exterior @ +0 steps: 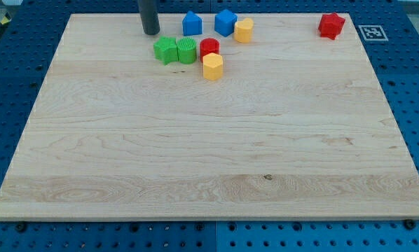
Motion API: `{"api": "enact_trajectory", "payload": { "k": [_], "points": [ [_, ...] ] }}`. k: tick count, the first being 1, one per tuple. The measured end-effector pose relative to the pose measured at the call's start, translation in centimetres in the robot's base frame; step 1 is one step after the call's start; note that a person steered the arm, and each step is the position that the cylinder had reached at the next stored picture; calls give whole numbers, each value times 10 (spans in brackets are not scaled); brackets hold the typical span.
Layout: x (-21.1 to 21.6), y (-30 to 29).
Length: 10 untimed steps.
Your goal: Move the blue tringle towards the center
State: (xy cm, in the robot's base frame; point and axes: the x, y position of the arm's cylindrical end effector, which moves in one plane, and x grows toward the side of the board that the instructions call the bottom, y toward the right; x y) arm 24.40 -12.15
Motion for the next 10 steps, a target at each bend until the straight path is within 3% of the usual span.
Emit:
{"api": "enact_trajectory", "payload": {
  "k": [4,5,6,8,10],
  "points": [
    [-32,2],
    [-50,33],
    [-49,73],
    [-27,58],
    [-5,99]
  ]
}}
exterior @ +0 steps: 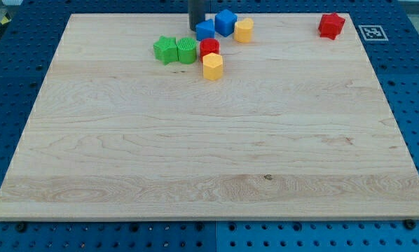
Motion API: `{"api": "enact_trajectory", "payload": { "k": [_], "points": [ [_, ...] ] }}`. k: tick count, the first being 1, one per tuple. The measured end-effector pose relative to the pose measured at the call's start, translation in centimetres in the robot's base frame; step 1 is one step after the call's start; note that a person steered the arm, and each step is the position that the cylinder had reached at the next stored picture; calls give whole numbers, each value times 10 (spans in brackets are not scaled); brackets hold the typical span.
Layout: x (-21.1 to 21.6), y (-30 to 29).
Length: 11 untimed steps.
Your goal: Move the blue tringle towards the center
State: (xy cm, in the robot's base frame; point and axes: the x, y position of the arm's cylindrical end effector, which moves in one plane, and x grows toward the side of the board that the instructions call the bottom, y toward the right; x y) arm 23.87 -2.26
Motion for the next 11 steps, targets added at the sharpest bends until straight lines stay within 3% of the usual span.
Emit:
{"api": "enact_trajectory", "payload": {
  "k": [2,5,11],
  "points": [
    [16,38],
    [21,9],
    [44,57]
  ]
}}
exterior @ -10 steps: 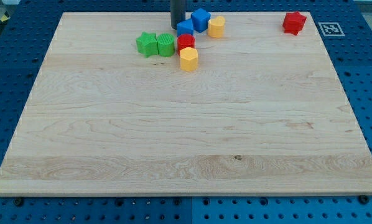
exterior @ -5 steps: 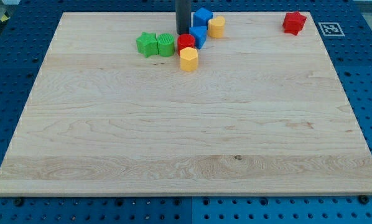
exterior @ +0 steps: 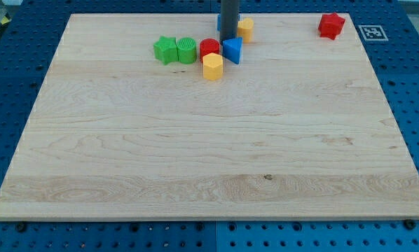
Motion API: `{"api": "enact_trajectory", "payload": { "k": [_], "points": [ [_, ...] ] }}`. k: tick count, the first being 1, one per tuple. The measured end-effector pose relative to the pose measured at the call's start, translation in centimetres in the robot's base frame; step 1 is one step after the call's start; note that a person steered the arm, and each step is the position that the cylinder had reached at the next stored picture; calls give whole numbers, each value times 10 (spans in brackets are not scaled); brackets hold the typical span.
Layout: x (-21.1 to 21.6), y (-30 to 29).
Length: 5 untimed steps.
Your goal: Move the blue tringle towards the center
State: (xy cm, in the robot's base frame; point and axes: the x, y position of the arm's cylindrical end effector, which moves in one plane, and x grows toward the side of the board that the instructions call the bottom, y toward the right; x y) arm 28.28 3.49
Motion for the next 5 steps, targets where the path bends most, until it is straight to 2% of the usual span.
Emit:
{"api": "enact_trajectory", "payload": {
  "k": [1,5],
  "points": [
    [18,22],
    [43,24]
  ]
}}
